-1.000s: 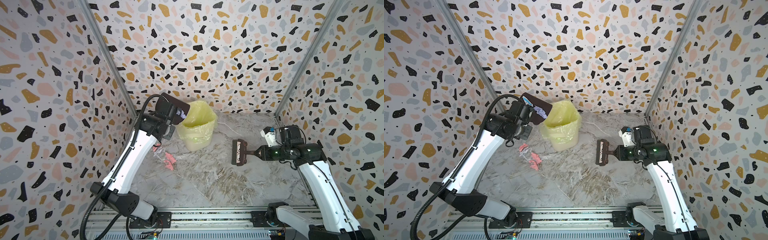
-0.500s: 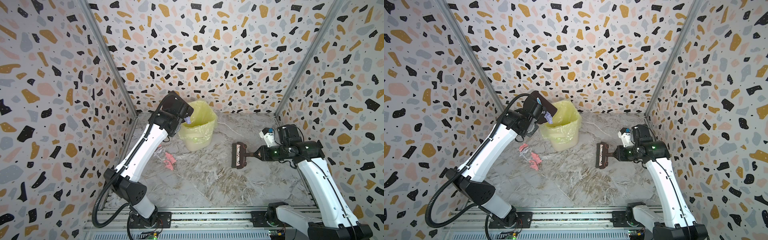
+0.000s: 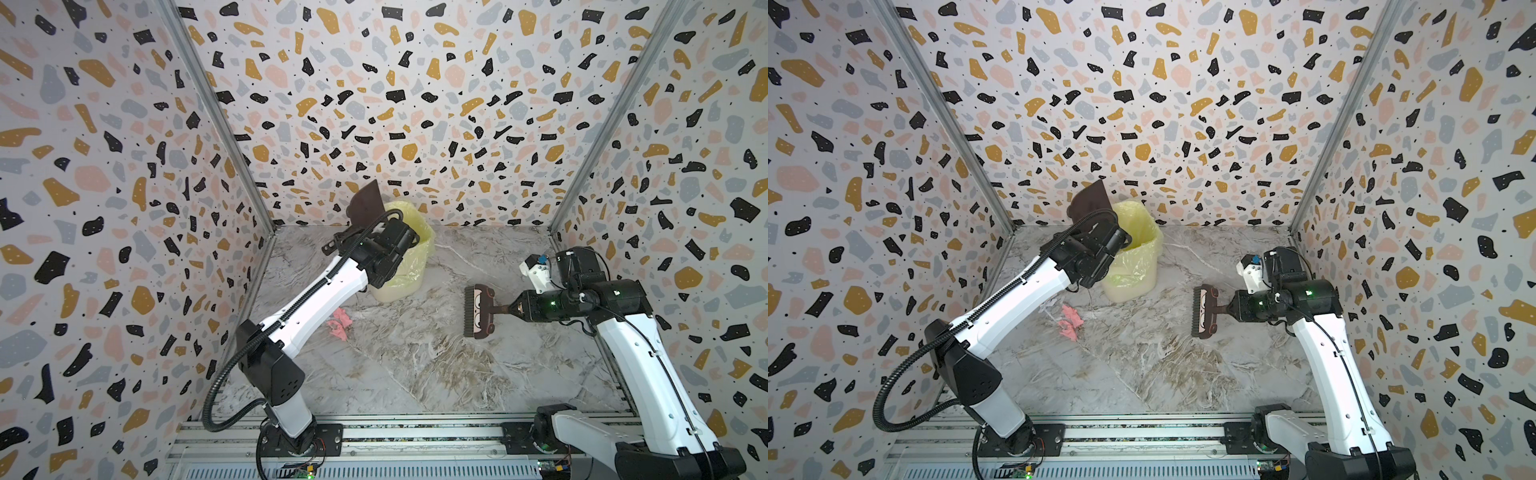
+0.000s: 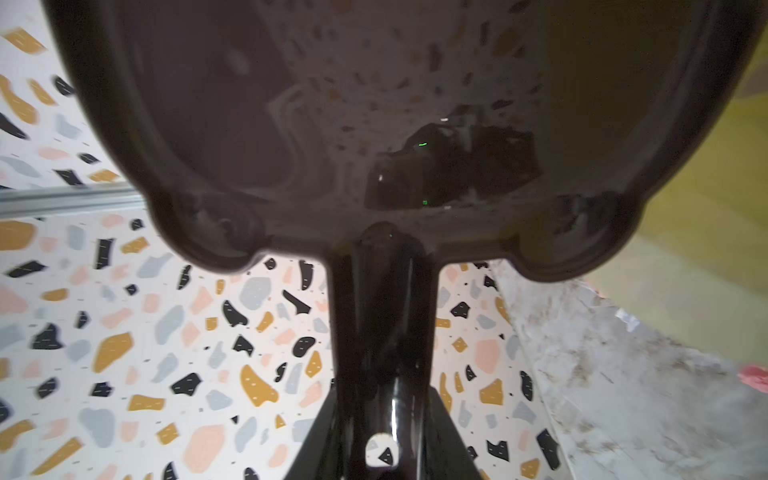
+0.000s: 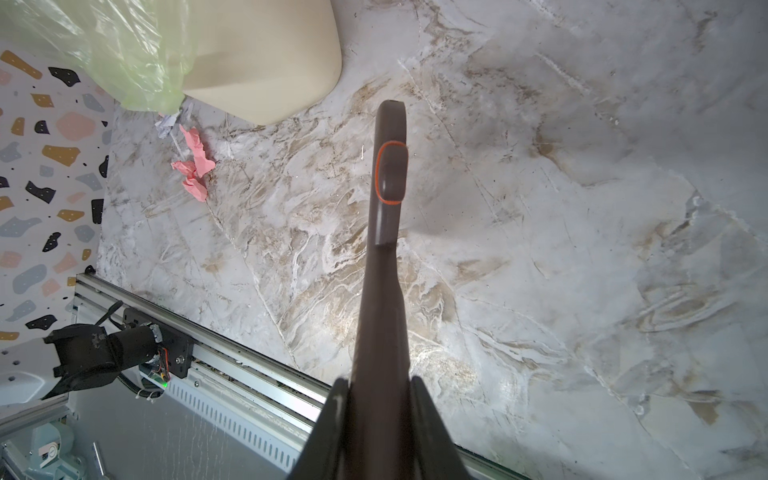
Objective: Sweep away the paper scraps from the table
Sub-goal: 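Tip the dustpan over the yellow bin with the left gripper to dump paper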
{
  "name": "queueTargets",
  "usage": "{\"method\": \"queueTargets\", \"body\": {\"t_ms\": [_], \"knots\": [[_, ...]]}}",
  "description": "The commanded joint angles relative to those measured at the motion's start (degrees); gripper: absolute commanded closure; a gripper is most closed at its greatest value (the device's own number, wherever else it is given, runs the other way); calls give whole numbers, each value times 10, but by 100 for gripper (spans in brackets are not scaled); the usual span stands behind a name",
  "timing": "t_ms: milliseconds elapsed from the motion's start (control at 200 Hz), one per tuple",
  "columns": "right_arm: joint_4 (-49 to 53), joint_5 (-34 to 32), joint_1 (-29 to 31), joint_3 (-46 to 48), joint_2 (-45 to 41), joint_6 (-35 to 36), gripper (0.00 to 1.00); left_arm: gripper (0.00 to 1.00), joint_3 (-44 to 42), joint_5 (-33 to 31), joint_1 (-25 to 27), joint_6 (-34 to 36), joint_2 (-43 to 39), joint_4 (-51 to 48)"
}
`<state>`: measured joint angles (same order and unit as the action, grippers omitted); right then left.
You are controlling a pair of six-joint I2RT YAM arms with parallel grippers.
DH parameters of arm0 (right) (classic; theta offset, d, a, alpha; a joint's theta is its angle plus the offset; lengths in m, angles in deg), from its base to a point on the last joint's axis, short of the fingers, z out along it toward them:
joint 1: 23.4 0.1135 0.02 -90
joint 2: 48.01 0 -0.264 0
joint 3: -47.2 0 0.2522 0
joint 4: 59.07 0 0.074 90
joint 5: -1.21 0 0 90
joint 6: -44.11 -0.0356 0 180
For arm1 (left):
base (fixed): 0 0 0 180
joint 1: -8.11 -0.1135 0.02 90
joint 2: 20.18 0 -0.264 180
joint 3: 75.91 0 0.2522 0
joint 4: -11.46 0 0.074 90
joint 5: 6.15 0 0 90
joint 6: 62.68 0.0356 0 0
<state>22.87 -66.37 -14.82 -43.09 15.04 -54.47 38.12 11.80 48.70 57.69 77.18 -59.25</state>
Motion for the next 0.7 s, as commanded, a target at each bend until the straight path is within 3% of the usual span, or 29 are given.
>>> {"method": "queueTargets", "body": {"t_ms": [0,265,696], "knots": [[0,7,-1,-14,-8,8,100,100,-16,-93,16,97,0,99],[-9,15,-1,-1,-12,4,100,100,-12,-99,17,129,-15,144],[-10,29,-1,5,-30,-16,100,100,-28,-74,16,106,-46,135]]}}
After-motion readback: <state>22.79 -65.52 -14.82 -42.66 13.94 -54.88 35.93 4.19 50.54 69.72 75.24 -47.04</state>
